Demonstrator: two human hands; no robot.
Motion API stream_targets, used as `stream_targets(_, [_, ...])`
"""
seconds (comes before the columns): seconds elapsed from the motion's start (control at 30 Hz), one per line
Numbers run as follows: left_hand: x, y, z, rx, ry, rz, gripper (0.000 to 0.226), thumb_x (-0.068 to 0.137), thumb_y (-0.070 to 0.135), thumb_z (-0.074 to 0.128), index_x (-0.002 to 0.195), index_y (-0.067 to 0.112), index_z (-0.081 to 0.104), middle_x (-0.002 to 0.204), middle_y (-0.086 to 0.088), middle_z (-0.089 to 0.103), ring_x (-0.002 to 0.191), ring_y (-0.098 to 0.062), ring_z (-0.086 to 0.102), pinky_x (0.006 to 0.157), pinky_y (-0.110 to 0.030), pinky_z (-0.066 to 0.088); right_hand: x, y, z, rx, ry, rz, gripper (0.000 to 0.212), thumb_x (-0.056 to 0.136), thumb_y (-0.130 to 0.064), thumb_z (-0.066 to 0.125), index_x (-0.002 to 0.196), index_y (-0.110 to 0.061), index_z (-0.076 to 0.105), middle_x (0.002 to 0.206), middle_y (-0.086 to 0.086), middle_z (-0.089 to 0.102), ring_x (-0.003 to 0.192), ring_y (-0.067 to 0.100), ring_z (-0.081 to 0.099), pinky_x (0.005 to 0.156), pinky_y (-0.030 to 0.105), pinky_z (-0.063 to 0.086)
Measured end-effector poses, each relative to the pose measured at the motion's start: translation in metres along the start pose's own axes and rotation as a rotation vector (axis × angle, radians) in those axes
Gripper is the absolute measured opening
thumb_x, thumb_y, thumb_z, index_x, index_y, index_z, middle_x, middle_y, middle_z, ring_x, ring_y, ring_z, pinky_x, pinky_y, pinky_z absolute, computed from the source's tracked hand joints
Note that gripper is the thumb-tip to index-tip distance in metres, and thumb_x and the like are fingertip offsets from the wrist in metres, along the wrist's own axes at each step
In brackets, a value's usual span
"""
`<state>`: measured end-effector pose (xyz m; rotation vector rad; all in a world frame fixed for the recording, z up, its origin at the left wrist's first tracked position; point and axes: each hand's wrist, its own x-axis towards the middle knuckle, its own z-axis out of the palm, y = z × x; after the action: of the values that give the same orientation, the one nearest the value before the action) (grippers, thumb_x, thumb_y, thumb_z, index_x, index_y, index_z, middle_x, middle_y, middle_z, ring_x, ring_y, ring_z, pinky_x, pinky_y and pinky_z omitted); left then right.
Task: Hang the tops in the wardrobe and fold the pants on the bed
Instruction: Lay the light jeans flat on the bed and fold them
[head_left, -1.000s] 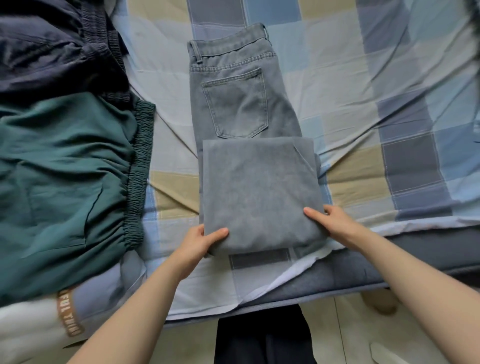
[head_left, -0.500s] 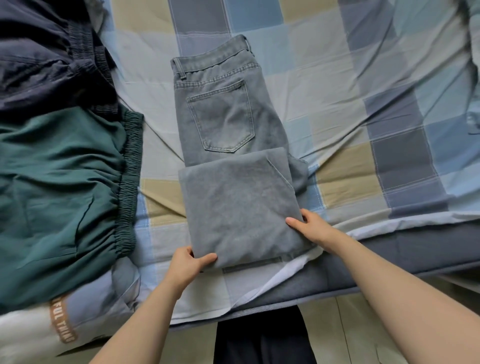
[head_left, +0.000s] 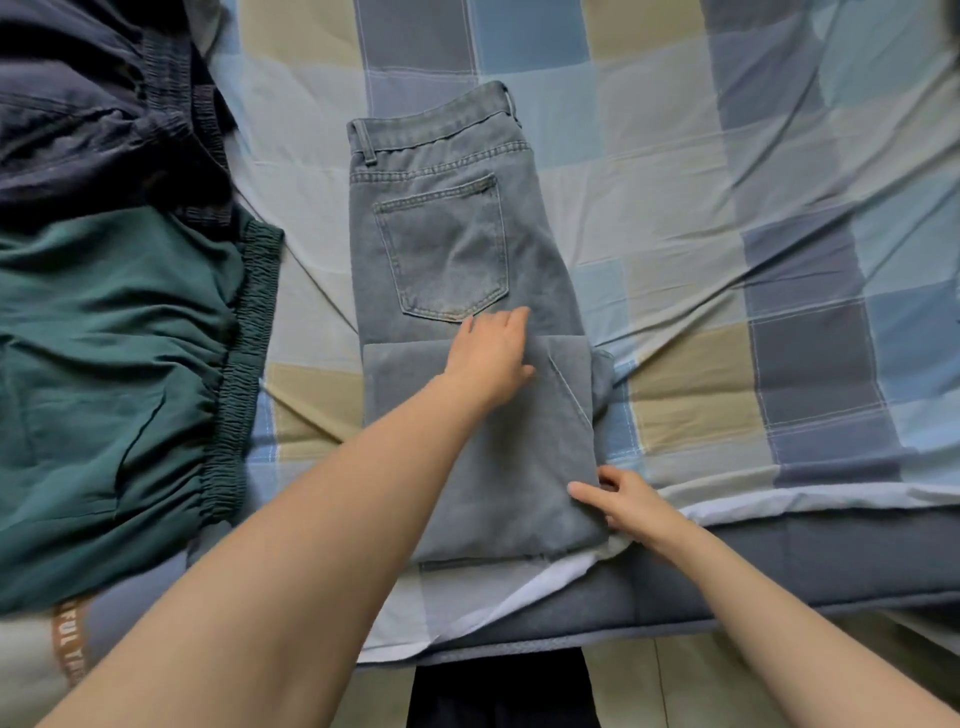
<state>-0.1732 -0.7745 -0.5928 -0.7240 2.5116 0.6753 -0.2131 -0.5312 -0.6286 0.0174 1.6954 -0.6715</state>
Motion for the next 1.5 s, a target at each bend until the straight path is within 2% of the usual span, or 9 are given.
stream_targets(0.23, [0.013,0.016,0.001,0.083,-0.092,-0.020,0.034,0.082,0.020,0.062,0.115,0.016,0.054,0.118,-0.006,0.060,0.110,-0.030,0.059,0.074,-0.035,0.041,0.023,-0.048,-0.068,0.014,0.354,-0.104,0.017,0.098,-0.014,0.049,0.091,-0.006,0.063,0.086,0.012,0.061,0.069,0.016,0.054,0.061,0.028,0.046])
stream_targets(0.4, [-0.060,0.007,0.012,-0.028,0.136,0.228,0.015,0.081,0.014,0.056,0.097,0.014,0.057,0.095,-0.006,0.061,0.085,-0.033,0.062,0.074,-0.037,0.041,0.040,-0.097,-0.087,-0.060,0.334,-0.206,0.019,0.096,-0.011,0.053,0.109,-0.001,0.061,0.097,0.013,0.062,0.084,0.021,0.057,0.073,0.033,0.049])
stream_targets(0.5, [-0.107,-0.008,0.028,-0.042,0.270,0.328,0.025,0.081,0.010,0.048,0.096,0.010,0.067,0.086,-0.003,0.071,0.079,-0.024,0.069,0.102,-0.035,0.036,0.050,-0.119,-0.071,-0.089,0.301,-0.218,0.026,0.095,-0.014,0.057,0.116,-0.001,0.058,0.100,0.012,0.059,0.084,0.019,0.055,0.067,0.027,0.046])
stream_targets(0.73, [-0.180,-0.035,0.067,-0.091,0.449,0.420,0.033,0.093,0.005,0.048,0.111,0.015,0.074,0.120,0.003,0.070,0.114,-0.018,0.065,0.104,-0.050,0.040,0.051,-0.128,-0.032,-0.445,0.403,-0.196,0.032,0.085,-0.024,0.069,0.098,0.005,0.064,0.091,0.015,0.066,0.083,0.024,0.057,0.074,0.031,0.042])
stream_targets(0.83, [-0.194,-0.037,0.072,-0.139,0.476,0.382,0.038,0.081,-0.008,0.066,0.110,0.015,0.075,0.120,0.004,0.070,0.116,-0.018,0.064,0.104,-0.051,0.039,0.038,-0.122,-0.008,-0.586,0.584,-0.478,0.028,0.085,-0.022,0.068,0.100,-0.005,0.052,0.093,0.011,0.058,0.089,0.028,0.054,0.072,0.031,0.032])
stream_targets(1.03, [-0.218,-0.048,0.060,-0.214,0.407,0.393,0.034,0.090,0.006,0.048,0.107,0.016,0.076,0.116,0.003,0.071,0.114,-0.019,0.065,0.102,-0.050,0.038,0.043,-0.112,0.033,-0.971,0.177,-0.552,0.022,0.092,-0.026,0.060,0.102,-0.006,0.060,0.100,0.010,0.060,0.094,0.026,0.055,0.085,0.034,0.040])
stream_targets(1.2, [-0.202,-0.045,0.031,-0.316,0.425,0.329,0.034,0.090,0.010,0.046,0.107,0.015,0.075,0.113,0.003,0.072,0.105,-0.016,0.068,0.106,-0.045,0.040,0.061,-0.136,0.036,-0.096,0.047,-0.006,0.046,0.101,-0.039,0.034,0.081,-0.011,0.064,0.077,0.008,0.069,0.069,0.015,0.051,0.066,0.024,0.042])
stream_targets(1.4, [-0.091,-0.014,-0.008,-0.285,0.432,0.240,0.032,0.089,0.014,0.048,0.112,0.017,0.071,0.094,-0.004,0.073,0.083,-0.029,0.065,0.087,-0.039,0.047,0.076,-0.144,0.003,0.219,-0.186,0.168,0.085,0.099,-0.058,0.016,0.074,-0.003,0.076,0.072,0.012,0.073,0.062,0.019,0.070,0.056,0.020,0.052])
stream_targets(1.5, [-0.032,-0.006,0.004,-0.150,0.247,0.091,0.035,0.099,0.022,0.043,0.130,0.024,0.058,0.121,0.000,0.064,0.110,-0.025,0.055,0.102,-0.035,0.033,0.081,-0.142,-0.014,0.379,-0.213,0.172,0.075,0.097,-0.060,0.025,0.087,-0.009,0.079,0.095,0.014,0.073,0.083,0.023,0.072,0.075,0.034,0.052])
